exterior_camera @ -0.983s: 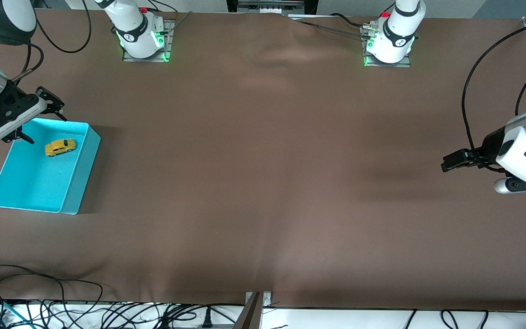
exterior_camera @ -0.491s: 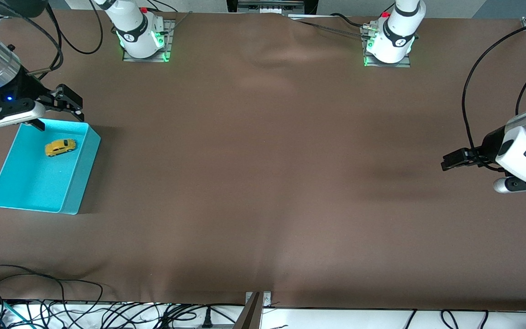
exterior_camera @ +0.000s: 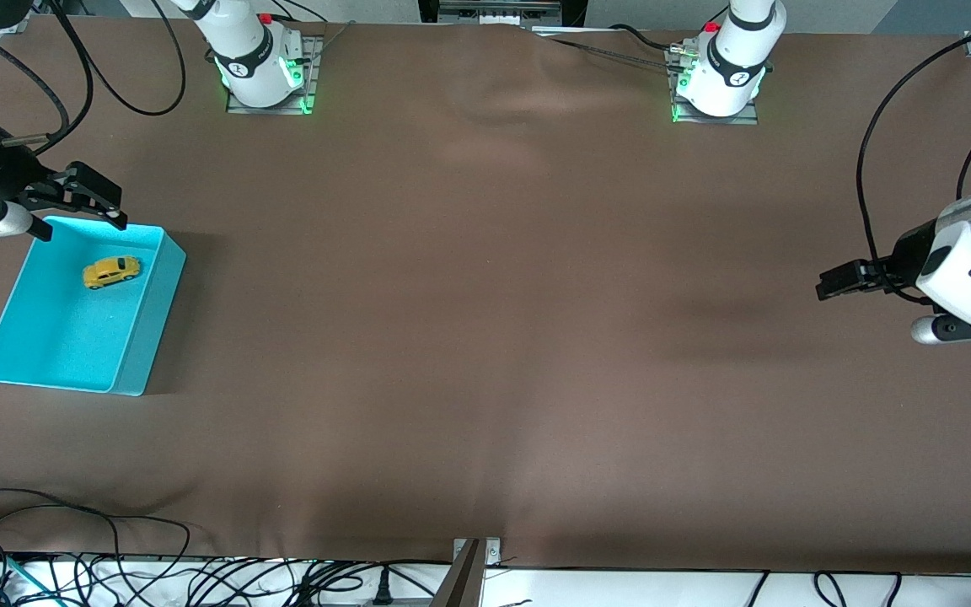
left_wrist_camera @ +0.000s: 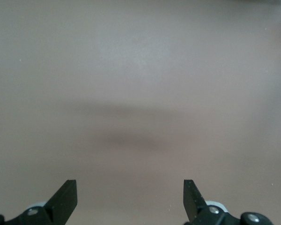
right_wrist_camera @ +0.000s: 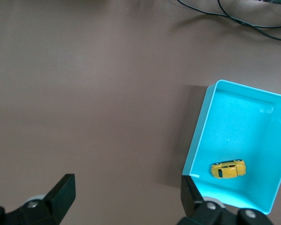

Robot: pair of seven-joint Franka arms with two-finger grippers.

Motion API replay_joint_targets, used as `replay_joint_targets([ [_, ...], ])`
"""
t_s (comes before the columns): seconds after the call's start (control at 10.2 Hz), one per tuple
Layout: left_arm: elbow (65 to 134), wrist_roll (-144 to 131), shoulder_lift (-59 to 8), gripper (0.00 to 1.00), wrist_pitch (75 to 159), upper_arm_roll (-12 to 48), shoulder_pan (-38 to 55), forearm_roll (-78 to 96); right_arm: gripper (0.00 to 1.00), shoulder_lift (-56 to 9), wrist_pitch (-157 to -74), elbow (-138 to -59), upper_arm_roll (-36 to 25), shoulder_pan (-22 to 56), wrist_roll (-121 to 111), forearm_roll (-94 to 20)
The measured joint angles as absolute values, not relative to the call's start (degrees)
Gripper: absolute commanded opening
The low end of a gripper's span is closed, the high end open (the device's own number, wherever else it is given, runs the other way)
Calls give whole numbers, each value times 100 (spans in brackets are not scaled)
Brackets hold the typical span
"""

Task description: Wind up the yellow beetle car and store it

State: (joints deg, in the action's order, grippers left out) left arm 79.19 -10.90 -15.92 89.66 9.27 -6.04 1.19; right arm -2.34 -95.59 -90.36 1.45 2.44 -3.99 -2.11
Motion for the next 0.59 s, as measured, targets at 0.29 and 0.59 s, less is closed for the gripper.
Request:
replay_joint_targets([
  [0.29,7996,-1090,-1414,100,8875,941,-599,119,100,-238,-9485,-9035,144,291,-262,-110],
  [0.59,8442,-1091,-1027,100,8861,945,-598,119,100,-238,-9482,-9031,140,298,-259,55],
])
